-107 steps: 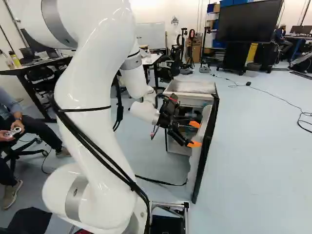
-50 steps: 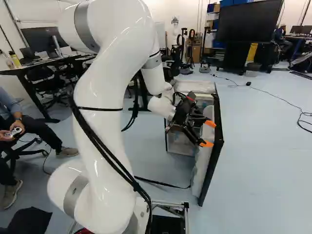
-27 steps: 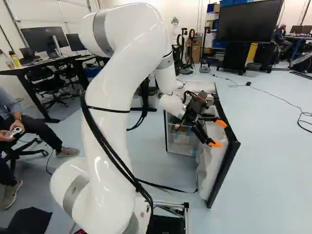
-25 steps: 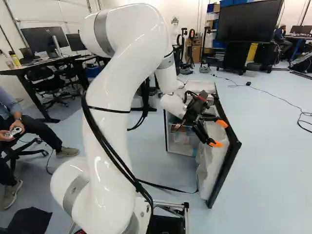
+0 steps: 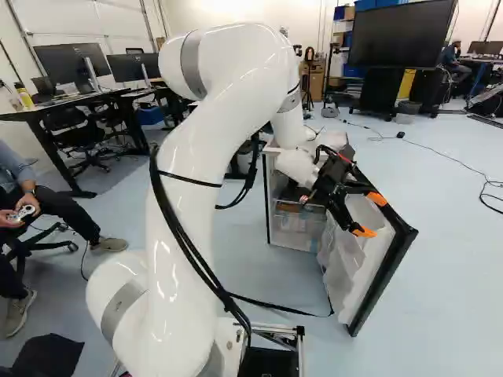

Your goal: Open the fridge door

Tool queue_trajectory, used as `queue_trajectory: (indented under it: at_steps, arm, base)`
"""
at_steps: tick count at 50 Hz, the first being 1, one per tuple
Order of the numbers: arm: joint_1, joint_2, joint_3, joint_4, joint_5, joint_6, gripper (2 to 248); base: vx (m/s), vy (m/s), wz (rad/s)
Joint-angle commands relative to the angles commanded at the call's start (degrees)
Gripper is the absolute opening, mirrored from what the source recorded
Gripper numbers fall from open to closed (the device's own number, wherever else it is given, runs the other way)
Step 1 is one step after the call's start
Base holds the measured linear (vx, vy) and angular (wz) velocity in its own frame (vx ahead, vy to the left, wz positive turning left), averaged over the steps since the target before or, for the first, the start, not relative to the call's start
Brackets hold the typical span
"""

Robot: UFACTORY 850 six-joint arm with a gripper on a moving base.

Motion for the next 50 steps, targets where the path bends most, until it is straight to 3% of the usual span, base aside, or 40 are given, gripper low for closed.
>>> queue_trajectory:
  at_steps: [10,19,30,50]
  arm:
    - [-1.8,-1.7,-3.0,0.0,0.0,0.0,247]
    - [-2.1,-2.0,-3.5,0.0,0.0,0.0,247]
    - [-0.9,-0.4,-0.7,-0.9,-0.2,0.0,247]
    - [2.3,3.9,6.7,-8.4,-2.4,0.0,247]
  base:
    - [0.0,0.0,0.0]
    - [0.0,0.0,0.0]
    - [0.0,0.0,0.0]
    - [0.0,0.0,0.0]
